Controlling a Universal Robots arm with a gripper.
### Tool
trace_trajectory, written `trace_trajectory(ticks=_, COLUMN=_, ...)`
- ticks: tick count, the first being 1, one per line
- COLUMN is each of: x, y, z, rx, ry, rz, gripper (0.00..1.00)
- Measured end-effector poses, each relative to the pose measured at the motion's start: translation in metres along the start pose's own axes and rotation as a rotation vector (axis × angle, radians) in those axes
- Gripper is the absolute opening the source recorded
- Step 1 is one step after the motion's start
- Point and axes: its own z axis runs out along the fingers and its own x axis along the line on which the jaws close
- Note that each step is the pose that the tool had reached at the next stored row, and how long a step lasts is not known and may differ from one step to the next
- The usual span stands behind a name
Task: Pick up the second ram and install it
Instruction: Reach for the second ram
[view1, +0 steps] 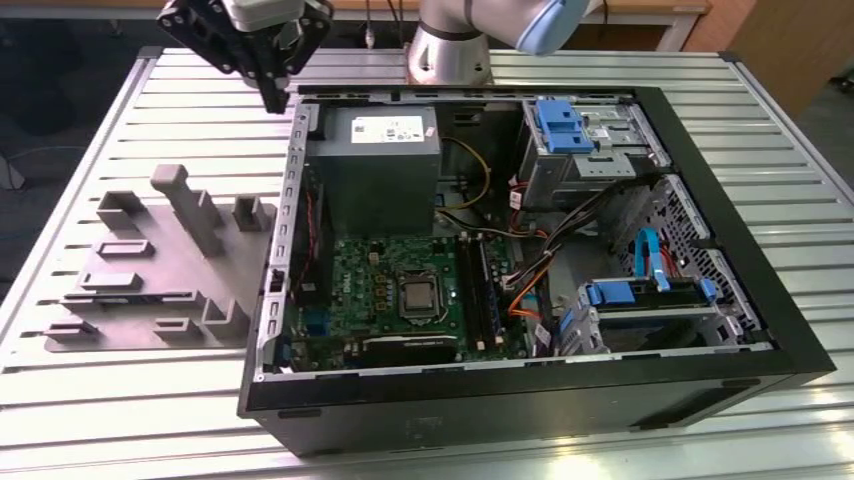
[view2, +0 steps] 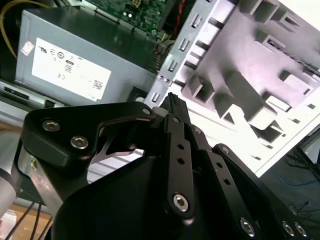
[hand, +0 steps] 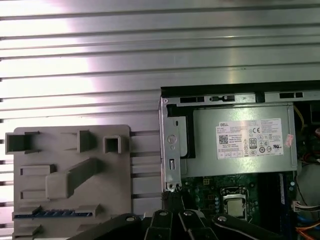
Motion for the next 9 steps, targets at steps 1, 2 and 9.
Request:
trace_trajectory(ticks=1, x=0.0027, y=-0.0003, z=0.0000, rx=-0.0001, ry=-0.0001, rz=0.000, gripper=0.11)
trace_trajectory(ticks=2, x=0.0053, y=-0.0005, z=-0.0001, rx=0.0000, ry=0.0000, rz=0.000, gripper=0.11)
trace_trajectory(ticks=9, x=0.0199, y=-0.0030, z=0.0001, rx=-0.0001, ry=-0.0001, rz=0.000, gripper=0.11)
